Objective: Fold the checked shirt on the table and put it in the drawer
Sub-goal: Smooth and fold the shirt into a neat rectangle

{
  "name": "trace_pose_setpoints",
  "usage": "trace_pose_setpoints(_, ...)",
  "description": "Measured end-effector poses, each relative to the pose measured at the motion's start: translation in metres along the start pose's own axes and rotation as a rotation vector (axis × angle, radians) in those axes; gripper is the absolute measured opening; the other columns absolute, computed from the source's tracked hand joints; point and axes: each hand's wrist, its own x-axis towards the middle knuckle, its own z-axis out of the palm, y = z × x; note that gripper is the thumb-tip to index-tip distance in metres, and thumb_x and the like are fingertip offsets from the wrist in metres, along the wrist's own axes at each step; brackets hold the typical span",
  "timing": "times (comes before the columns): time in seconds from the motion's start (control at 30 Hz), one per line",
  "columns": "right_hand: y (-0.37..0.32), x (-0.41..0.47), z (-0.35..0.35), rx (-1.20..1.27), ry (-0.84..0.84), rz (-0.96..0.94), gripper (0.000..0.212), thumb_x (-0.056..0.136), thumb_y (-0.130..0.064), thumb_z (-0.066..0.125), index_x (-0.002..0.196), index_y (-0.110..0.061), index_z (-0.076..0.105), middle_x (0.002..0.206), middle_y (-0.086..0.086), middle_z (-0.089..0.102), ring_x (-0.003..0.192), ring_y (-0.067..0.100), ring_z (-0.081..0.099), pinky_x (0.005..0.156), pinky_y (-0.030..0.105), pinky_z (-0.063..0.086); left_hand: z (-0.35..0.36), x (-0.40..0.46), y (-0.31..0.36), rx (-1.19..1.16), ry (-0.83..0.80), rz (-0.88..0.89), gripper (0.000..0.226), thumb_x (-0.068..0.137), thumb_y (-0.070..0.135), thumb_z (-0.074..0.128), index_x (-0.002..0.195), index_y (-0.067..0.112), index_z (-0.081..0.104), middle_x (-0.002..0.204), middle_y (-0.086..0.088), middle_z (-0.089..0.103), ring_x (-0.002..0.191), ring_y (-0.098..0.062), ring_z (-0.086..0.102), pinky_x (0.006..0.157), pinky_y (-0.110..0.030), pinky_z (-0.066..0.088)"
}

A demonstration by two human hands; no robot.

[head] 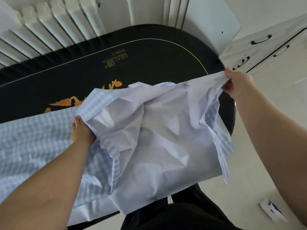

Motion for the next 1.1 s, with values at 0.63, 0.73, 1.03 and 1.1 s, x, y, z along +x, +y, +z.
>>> trace_pose_setpoints(0.63, 0.044, 0.02, -0.006, -0.396, -0.093, -0.103, 0.052, 0.087, -0.064, 0.045, 0.117, -0.025, 0.06, 0.098, -0.003, 0.061, 0.084, 0.016, 0.059, 0.083, 0.034, 0.054, 0.008, 0.014, -0.003, 0.057, -0.155, -0.113, 0.077, 0.096, 0.035, 0.034, 0.149, 0.01, -0.017, 0.156, -0.016, -0.022, 0.143, -0.036, -0.02, 0.117, -0.049, 0.008)
trace_pose_setpoints(0.73, 0.089, 0.0, -0.043, -0.522, -0.098, -0.209, 0.05, 0.094, -0.056, 0.038, 0.067, -0.015, 0.048, 0.066, 0.003, 0.042, 0.057, 0.013, 0.04, 0.056, 0.023, 0.035, 0.003, 0.007, 0.004, -0.005, -0.181, -0.165, 0.092, 0.092, 0.047, 0.045, 0.149, 0.012, -0.018, 0.157, -0.011, -0.022, 0.145, -0.033, -0.014, 0.115, -0.051, 0.014)
trace_pose_setpoints(1.03, 0.213, -0.086, -0.072, -0.807, 0.002, -0.504, 0.069, 0.088, -0.049, 0.059, 0.143, -0.017, 0.034, 0.145, 0.005, 0.04, 0.136, 0.025, 0.035, 0.112, 0.042, 0.029, 0.021, -0.065, -0.015, -0.442, 0.271, -0.119, 0.042, 0.098, 0.019, 0.032, 0.138, 0.016, 0.043, 0.157, 0.0, 0.023, 0.143, -0.023, 0.02, 0.112, -0.048, 0.027)
trace_pose_setpoints(1.1, 0.222, -0.089, -0.071, -0.817, 0.019, -0.432, 0.078, 0.086, -0.045, 0.062, 0.148, -0.019, 0.024, 0.151, 0.006, 0.032, 0.14, 0.027, 0.029, 0.114, 0.043, 0.025, 0.036, -0.095, -0.016, -0.499, 0.359, -0.145, 0.04, 0.097, 0.018, 0.033, 0.135, 0.019, 0.047, 0.156, 0.002, 0.024, 0.143, -0.023, 0.02, 0.114, -0.049, 0.023)
